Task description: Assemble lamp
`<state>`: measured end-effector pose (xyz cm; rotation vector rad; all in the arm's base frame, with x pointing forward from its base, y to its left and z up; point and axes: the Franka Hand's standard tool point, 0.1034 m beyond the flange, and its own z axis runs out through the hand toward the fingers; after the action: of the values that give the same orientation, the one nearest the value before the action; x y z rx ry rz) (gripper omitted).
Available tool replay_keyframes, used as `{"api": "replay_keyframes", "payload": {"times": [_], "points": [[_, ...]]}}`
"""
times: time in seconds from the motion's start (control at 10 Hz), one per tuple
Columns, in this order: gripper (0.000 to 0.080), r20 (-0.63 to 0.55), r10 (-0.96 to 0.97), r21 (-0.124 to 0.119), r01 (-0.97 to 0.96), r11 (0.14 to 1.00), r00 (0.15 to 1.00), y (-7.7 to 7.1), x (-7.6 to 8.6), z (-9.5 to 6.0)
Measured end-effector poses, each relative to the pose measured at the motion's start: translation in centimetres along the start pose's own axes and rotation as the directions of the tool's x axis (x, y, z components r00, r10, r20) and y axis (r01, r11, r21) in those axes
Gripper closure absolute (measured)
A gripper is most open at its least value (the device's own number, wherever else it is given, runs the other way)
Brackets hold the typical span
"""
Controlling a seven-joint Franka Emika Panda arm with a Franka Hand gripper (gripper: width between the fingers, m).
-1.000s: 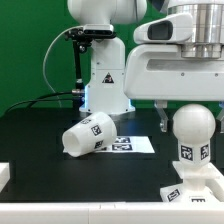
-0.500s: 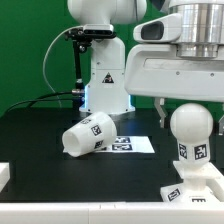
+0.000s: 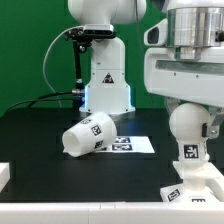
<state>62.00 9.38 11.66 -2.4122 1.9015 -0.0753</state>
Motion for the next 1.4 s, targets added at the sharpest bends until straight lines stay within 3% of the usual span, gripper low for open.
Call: {"api": "replay_keyframes", "payload": {"times": [0.3, 0.5, 0.6, 0.7, 0.9, 1.4], "points": [[0.0223, 0.046, 0.244, 0.004, -0.245, 0.970, 0.969, -0.74, -0.27, -0.34], [0.0223, 0.046, 0.216, 0.003, -0.216, 0.976, 0.975, -0.66, -0.40, -0.23], [0.0131, 0.045, 0.155, 0.005, -0.155, 0.988, 0.987, -0.63, -0.36, -0.24], [0.0109, 0.051, -0.024, -0.007, 0.024, 1.000, 0.998, -0.14, -0.30, -0.28], [0.0101, 0.074, -0.376, -0.004, 0.377, 0.926, 0.924, 0.21, -0.29, -0.29], [0.0101, 0.068, -0.631, 0.013, 0.632, 0.775, 0.772, 0.23, -0.29, -0.23]]}}
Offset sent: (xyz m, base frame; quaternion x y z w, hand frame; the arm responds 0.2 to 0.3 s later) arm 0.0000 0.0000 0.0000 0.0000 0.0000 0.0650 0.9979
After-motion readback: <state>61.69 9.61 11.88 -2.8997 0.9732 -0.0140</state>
